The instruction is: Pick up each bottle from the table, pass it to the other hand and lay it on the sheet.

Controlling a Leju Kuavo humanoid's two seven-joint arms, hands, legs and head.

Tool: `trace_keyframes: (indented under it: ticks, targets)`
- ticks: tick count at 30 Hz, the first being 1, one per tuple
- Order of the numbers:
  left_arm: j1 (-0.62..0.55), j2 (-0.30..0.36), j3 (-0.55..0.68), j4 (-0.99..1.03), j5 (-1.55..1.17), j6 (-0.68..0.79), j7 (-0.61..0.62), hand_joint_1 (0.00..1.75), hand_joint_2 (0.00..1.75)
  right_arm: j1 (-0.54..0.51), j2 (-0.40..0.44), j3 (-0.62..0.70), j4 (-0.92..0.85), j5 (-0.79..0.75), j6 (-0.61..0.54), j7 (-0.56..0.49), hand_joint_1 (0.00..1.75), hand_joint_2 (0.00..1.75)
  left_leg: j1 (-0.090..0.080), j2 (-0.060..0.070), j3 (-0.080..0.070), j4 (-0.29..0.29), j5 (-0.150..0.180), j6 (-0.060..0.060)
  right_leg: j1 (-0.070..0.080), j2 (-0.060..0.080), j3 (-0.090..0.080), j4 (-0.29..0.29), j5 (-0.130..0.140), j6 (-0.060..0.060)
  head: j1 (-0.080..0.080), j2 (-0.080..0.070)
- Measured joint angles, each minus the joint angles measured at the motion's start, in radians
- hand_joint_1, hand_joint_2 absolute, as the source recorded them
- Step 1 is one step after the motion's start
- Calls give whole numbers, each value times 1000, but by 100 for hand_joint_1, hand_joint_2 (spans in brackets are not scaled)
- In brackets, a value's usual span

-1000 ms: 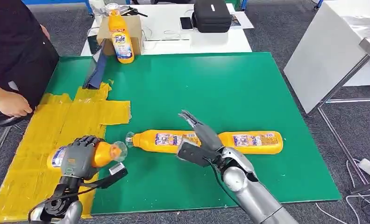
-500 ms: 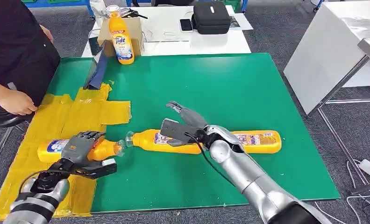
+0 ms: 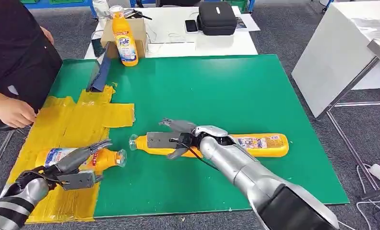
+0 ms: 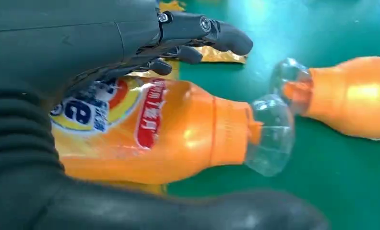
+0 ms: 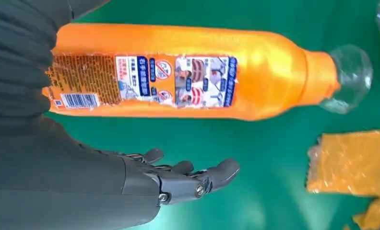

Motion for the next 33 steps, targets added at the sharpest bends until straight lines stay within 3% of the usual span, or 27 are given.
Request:
trace_keyframes:
  ticks: [5,8,13,14,18,19,30,33]
  targets:
    - [28,-40,4,-42,244,-86,-78,0,0,-15,13,72,55,66,74,26,0,175,-1,0,-2,0,0,0,0,0,-2,0,0,0,0,0]
    - [48,-96,8,-105,419,-138,-85,0,0,-11,28,155,100,168,35,77,0,175,-1,0,-4,0,0,0,-1,0,-4,-1,0,0,0,0]
    - [67,-172,45,-172,445,-179,-86,0,0,-7,45,267,162,274,-16,182,0,175,-1,0,-3,0,-1,0,0,0,-4,-1,0,0,0,0]
    - [68,-181,50,-179,444,-187,-86,0,0,-2,46,282,173,285,-6,190,14,175,-1,0,-3,0,-1,0,0,0,-4,-1,0,0,-1,0]
    - [68,-214,71,-191,445,-204,-86,0,0,9,43,323,203,304,8,201,14,175,-1,1,0,0,-2,-1,0,1,-2,-2,0,0,-1,0]
    - [67,-221,75,-191,447,-209,-86,0,0,9,43,328,206,302,13,201,169,175,-1,3,2,0,-2,-1,0,2,-1,-2,0,0,-3,0]
    - [59,-264,120,-191,467,-238,-86,0,0,8,45,333,220,260,17,192,175,175,-1,4,9,0,-1,-1,1,4,2,-2,0,-3,-2,0]
    - [59,-281,151,-188,498,-269,-86,0,0,12,45,301,221,207,-32,184,175,175,-1,3,7,0,-1,0,0,4,4,-2,1,-4,-3,0]
